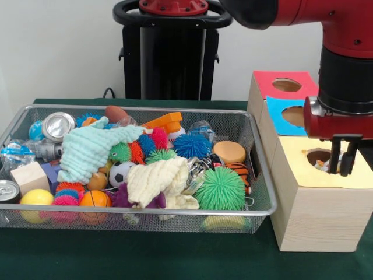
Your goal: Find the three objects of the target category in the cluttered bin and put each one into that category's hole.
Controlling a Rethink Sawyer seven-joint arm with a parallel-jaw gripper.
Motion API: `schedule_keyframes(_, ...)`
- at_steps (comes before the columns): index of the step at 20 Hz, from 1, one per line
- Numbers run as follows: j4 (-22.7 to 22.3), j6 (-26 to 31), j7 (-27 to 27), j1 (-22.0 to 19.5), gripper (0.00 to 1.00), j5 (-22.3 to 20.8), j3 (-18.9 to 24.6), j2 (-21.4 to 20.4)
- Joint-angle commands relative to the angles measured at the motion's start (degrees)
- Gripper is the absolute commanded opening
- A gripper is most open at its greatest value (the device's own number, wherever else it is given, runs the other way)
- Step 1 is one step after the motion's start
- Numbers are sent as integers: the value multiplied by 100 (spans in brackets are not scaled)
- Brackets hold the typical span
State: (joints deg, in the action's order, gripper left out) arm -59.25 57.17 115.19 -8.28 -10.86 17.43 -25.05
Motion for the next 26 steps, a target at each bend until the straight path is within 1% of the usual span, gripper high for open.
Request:
schedule_keyframes(1,1001,1257,-193,3,0,-279,-87,513)
schedule_keyframes(2,1432,1638,-222,50,0,-339,-97,594)
schedule_keyframes(3,1666,1832,-275,64,0,-368,-79,646)
schedule_keyframes(5,2352,2272,-431,104,0,-540,-51,837)
schedule_keyframes(6,2701,2514,-585,85,0,-616,31,977)
schedule_keyframes(7,2866,2575,-682,58,0,-665,90,1042)
schedule_keyframes(8,3233,2849,-929,33,0,-816,187,1161)
schedule_keyframes(9,3417,2984,-1037,15,0,-894,244,1217)
schedule_keyframes(10,3688,3109,-1334,-24,0,-1056,362,1311)
schedule_keyframes(12,4004,3339,-1596,-108,0,-1208,573,1446)
schedule_keyframes(17,4462,3583,-2016,-240,0,-1695,957,1515)
schedule_keyframes(19,4651,3752,-2183,-286,0,-1962,1220,1542)
schedule_keyframes(21,4730,3914,-2241,-318,0,-2185,1442,1528)
schedule_keyframes(23,4811,4078,-2292,-324,0,-2447,1632,1507)
schedule_keyframes(24,4895,4231,-2356,-319,0,-2700,1795,1468)
schedule_keyframes(26,4948,4356,-2415,-353,0,-3031,2059,1418)
